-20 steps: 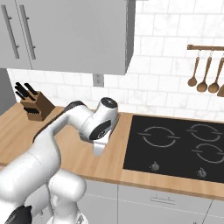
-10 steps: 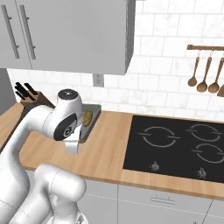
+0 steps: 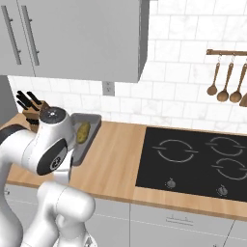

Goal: Take the meat container that has the chicken drumstick and place it on the second highest rack of the freezer. Then take the vegetable container that has the potato and carrot and place it on the highest rack of the freezer.

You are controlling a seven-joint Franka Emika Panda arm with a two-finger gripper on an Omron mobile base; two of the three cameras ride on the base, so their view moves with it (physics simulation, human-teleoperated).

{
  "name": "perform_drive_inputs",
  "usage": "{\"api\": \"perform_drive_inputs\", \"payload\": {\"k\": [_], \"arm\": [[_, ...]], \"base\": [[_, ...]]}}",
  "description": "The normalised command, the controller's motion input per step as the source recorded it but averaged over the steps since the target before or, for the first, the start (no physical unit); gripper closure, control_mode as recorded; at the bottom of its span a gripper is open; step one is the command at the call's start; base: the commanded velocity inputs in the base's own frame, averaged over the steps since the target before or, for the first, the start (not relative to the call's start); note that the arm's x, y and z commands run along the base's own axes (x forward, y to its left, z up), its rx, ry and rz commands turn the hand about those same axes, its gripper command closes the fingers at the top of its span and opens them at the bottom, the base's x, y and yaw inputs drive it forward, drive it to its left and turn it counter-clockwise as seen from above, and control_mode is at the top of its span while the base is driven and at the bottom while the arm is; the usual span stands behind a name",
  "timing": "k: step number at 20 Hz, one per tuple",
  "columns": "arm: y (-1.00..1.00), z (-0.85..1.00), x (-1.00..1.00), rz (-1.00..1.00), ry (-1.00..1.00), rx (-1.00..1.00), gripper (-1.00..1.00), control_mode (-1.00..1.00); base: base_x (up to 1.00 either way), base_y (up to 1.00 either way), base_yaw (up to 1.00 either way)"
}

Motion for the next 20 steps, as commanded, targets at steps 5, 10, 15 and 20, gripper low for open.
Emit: {"api": "perform_drive_inputs", "payload": {"k": [5,10,15,20], "arm": [[-0.07,0.00,-0.01,0.00,0.00,0.07,1.00,-1.00],[0.02,-0.01,0.00,0.00,0.00,0.00,1.00,-1.00],[0.00,0.00,0.00,0.00,0.00,0.00,1.00,-1.00],[0.00,0.00,0.00,0.00,0.00,0.00,1.00,1.00]], "base": [[0.00,0.00,0.00],[0.00,0.00,0.00],[0.00,0.00,0.00],[-0.29,0.07,0.06]]}}
